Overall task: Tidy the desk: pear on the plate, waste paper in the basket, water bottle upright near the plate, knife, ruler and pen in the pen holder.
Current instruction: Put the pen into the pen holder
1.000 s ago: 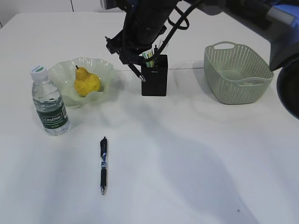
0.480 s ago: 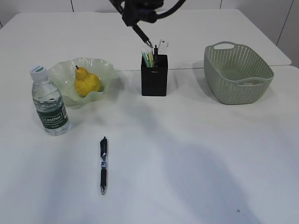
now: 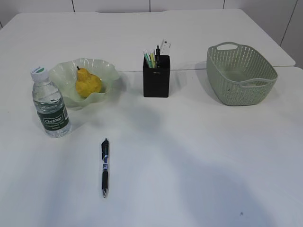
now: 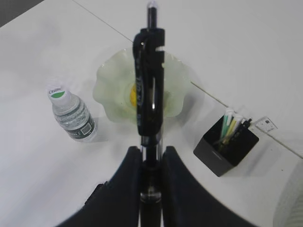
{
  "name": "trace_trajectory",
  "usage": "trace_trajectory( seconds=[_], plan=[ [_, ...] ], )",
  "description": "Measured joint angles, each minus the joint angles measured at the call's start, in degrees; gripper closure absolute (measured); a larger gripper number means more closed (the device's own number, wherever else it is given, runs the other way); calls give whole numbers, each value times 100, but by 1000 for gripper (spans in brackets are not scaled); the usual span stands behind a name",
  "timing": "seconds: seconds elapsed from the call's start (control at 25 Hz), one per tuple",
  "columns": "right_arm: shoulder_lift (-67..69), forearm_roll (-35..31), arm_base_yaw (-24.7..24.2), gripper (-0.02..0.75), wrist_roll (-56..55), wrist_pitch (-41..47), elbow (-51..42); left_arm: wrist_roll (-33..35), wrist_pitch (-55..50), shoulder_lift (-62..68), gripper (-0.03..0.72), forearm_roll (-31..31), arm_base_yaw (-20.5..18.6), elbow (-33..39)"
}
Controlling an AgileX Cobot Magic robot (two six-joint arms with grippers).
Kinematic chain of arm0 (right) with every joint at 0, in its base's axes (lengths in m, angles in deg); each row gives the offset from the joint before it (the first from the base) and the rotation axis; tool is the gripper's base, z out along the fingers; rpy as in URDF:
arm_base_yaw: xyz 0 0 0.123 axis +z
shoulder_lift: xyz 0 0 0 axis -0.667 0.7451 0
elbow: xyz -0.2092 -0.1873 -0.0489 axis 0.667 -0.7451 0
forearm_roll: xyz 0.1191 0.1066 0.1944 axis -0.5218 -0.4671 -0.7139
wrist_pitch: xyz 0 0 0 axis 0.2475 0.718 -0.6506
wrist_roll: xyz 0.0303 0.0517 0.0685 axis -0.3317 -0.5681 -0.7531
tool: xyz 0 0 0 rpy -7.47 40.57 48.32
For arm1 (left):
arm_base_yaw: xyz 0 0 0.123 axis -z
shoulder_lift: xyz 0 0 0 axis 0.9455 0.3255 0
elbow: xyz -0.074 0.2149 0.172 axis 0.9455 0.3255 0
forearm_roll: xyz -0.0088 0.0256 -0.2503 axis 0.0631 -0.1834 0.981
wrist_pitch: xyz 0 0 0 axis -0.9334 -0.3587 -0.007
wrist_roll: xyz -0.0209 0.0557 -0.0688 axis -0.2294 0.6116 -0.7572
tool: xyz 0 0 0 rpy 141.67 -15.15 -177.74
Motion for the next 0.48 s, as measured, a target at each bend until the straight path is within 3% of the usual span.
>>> trace_trajectory(
  seconds=[0.24,0.48],
  plan=[
    [-1140,518,0,654,-112,-103,-1302,0,0,0,214,154,0,0],
    [-2153,632,0,654,-52,-1755,-3234,0,22,0,215,248,0,0]
  ],
)
